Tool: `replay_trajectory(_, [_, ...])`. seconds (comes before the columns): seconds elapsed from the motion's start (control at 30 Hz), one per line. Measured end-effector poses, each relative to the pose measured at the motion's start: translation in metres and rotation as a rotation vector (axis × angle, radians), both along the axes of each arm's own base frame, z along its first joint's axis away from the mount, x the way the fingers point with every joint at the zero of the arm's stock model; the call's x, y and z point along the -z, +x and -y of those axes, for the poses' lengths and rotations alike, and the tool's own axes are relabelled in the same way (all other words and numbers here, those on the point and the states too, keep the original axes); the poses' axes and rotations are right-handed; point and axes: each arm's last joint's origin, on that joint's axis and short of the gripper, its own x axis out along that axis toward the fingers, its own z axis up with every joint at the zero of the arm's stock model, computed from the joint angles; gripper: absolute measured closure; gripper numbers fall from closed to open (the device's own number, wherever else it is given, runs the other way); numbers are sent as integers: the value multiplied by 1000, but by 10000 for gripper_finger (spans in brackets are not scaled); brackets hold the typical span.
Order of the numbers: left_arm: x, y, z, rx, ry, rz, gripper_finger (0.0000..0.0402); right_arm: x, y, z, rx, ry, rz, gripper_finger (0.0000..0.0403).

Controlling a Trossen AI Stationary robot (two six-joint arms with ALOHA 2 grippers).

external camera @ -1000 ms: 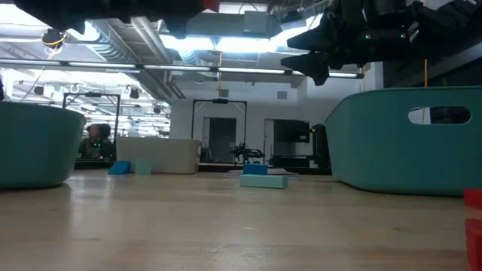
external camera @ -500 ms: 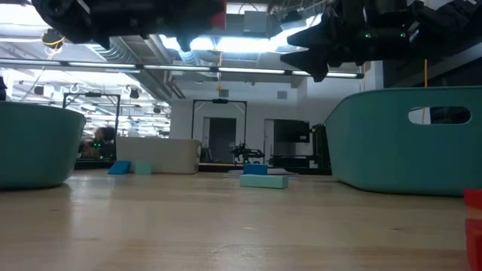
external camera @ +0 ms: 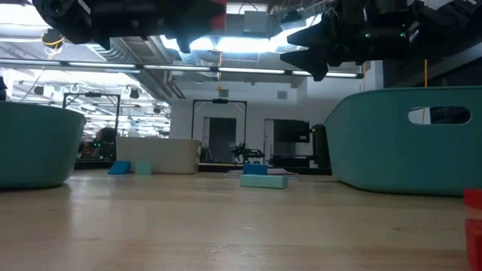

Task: Sort & place blocks by color
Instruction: Put the red block into the gray bin

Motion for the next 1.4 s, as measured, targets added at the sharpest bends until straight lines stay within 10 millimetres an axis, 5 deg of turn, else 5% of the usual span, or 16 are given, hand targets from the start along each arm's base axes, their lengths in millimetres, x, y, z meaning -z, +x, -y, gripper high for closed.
replay_trajectory(0.27, [-2,1,-12,-285,-25,-35,277,0,0,0,0,0,0,126])
replay_trajectory(0.6, [-27,9,-74,-780,-73,-449,277,0,0,0,0,0,-1,126])
replay_trajectory(0.87, [-54,-17,-125,-1023,-146,-612,277,0,0,0,0,1,-3,126])
replay_trajectory(1.1, [-66,-45,-151,-1085,-246,-742,277,0,0,0,0,1,-4,126])
replay_trajectory(1.4, [-34,-64,-171,-984,-511,-942,277,0,0,0,0,-4,-4,126])
